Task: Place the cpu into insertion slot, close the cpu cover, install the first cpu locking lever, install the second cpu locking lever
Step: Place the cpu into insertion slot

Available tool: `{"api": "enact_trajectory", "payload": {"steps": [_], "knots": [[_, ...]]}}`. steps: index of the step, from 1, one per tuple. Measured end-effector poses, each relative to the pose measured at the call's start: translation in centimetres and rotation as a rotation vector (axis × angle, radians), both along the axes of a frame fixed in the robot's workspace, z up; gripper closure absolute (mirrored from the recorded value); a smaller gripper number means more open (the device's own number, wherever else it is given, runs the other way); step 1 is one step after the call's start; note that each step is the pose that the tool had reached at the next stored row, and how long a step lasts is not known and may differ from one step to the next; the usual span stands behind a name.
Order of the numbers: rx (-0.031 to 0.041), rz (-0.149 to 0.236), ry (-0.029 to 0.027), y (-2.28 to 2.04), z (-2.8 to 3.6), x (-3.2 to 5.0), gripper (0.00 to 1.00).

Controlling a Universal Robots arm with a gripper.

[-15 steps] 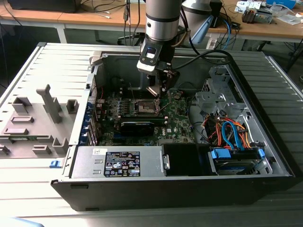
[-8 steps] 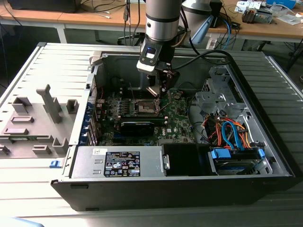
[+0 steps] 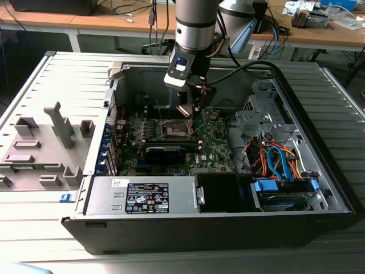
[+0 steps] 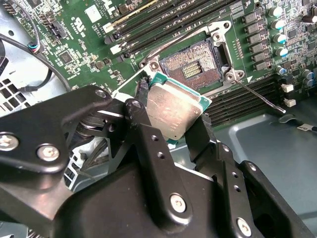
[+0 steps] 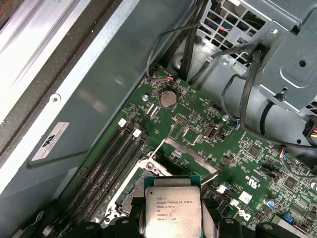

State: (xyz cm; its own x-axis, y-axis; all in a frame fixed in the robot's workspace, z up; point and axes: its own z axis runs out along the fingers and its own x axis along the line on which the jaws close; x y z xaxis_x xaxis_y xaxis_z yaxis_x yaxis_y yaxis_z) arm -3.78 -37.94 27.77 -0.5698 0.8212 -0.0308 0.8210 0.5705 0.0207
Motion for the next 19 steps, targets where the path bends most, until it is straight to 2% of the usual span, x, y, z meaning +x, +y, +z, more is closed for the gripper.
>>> {"api": "enact_trajectory", "payload": {"steps": [19], "knots": [[-0.0038, -0.011, 0.0, 0.0, -0.14, 0.0, 0.45]]}}
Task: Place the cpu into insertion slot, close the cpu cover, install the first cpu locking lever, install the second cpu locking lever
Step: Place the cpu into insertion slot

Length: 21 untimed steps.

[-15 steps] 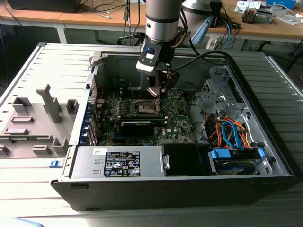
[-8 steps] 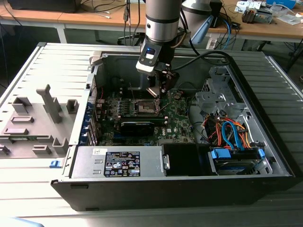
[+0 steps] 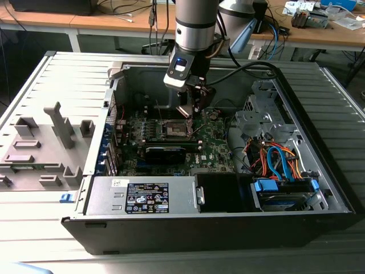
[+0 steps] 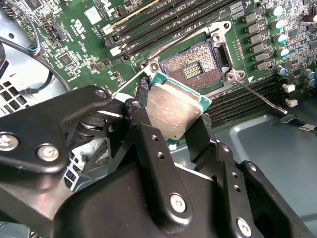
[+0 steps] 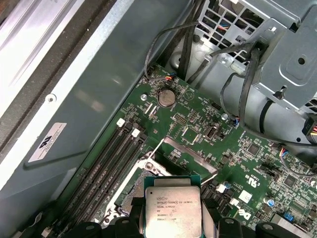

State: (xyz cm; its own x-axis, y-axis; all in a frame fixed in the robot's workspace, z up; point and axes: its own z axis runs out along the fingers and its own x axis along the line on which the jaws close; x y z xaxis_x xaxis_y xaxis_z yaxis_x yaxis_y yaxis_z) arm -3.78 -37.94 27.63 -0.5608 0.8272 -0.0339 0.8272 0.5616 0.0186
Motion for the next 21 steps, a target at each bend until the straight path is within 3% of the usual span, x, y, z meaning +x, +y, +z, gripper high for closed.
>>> {"api": "enact_trajectory", "payload": {"steps": [21], "knots": [[-0.0035, -0.011, 0.0, 0.0, -0.13, 0.0, 0.45]]}}
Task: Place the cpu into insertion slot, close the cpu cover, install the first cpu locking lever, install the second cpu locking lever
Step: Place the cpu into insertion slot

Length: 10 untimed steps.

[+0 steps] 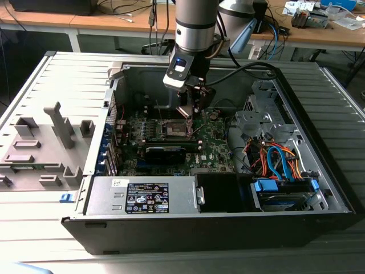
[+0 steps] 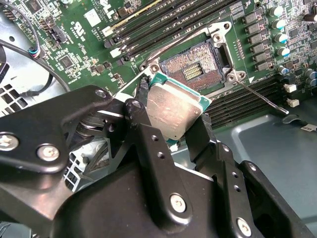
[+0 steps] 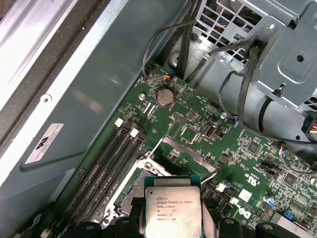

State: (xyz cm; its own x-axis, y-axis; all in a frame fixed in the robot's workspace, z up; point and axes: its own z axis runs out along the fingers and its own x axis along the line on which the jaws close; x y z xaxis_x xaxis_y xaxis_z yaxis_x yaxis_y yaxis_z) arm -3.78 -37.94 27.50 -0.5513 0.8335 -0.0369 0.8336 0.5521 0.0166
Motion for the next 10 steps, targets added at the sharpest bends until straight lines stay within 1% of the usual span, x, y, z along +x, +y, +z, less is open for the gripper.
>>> {"api": "enact_trajectory", "payload": {"steps": [10], "knots": [[-0.0015, -0.005, 0.0, 0.0, -0.07, 0.0, 0.45]]}}
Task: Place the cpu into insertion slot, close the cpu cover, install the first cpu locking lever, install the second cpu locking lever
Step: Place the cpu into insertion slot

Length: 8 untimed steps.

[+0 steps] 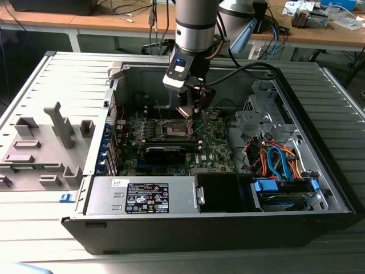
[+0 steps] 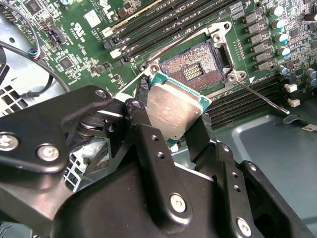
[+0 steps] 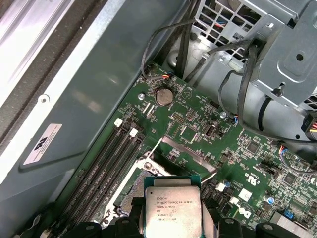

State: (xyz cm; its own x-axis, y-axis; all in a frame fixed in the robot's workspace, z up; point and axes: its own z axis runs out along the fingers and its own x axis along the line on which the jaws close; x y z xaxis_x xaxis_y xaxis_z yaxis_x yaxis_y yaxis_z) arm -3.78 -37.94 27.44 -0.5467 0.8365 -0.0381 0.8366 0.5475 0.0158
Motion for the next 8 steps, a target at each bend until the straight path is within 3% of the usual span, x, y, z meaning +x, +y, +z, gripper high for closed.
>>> {"api": "enact_trajectory", "payload": {"steps": [8], "knots": [[-0.0011, -0.004, 0.0, 0.0, -0.05, 0.0, 0.45]]}}
